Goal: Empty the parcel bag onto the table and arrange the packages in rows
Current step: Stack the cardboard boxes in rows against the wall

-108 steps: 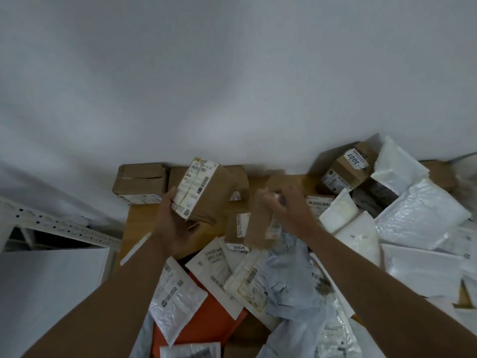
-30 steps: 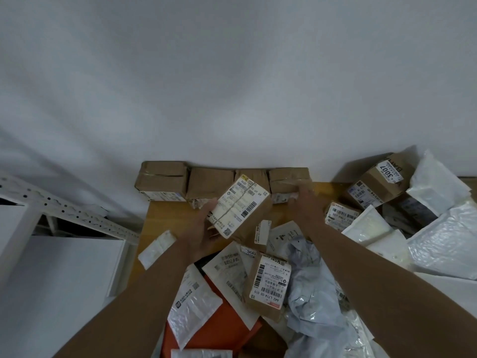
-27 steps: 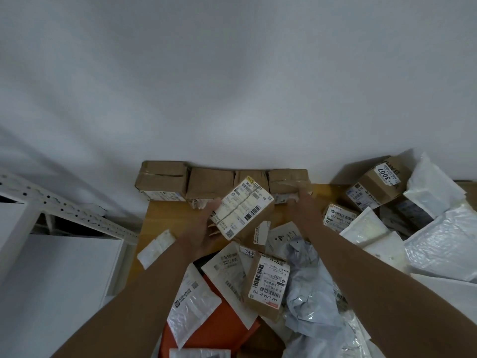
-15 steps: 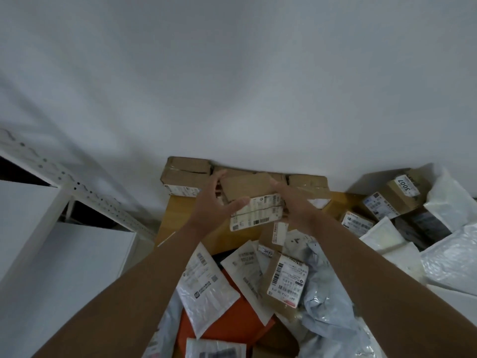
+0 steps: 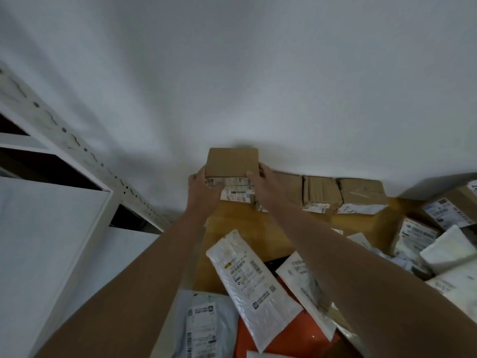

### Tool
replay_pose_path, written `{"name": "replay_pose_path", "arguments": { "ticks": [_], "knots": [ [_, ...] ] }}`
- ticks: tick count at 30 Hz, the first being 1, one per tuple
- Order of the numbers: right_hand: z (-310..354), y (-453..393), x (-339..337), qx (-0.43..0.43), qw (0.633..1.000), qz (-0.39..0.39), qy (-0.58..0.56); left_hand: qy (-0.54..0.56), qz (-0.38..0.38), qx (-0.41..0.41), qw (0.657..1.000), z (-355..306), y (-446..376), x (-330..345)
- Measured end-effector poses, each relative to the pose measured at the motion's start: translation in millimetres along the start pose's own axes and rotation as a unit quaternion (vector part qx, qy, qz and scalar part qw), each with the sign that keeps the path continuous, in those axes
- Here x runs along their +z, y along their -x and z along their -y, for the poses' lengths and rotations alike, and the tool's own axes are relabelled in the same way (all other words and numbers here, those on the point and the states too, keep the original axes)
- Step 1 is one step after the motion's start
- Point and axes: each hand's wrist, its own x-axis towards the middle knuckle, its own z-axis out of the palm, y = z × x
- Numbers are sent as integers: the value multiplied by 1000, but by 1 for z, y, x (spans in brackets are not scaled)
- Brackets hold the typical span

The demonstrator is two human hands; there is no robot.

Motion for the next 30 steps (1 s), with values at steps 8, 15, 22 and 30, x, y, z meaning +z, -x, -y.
{"name": "replay_pose_path", "arguments": {
  "ticks": [8, 15, 22, 30],
  "knots": [
    [-9, -30, 21, 33, 996, -35, 79, 39, 16, -30, 999, 12, -33, 1],
    [-10, -33, 26, -19, 988, -44, 144, 51, -61, -40, 996, 15, -40, 5],
    [-13, -33, 32, -35, 982, -49, 180, 29, -23, -44, 998, 32, -41, 11],
    [-22, -9, 7, 37, 988, -90, 122, 77, -114, -188, 972, 11, -8, 20]
  ]
}}
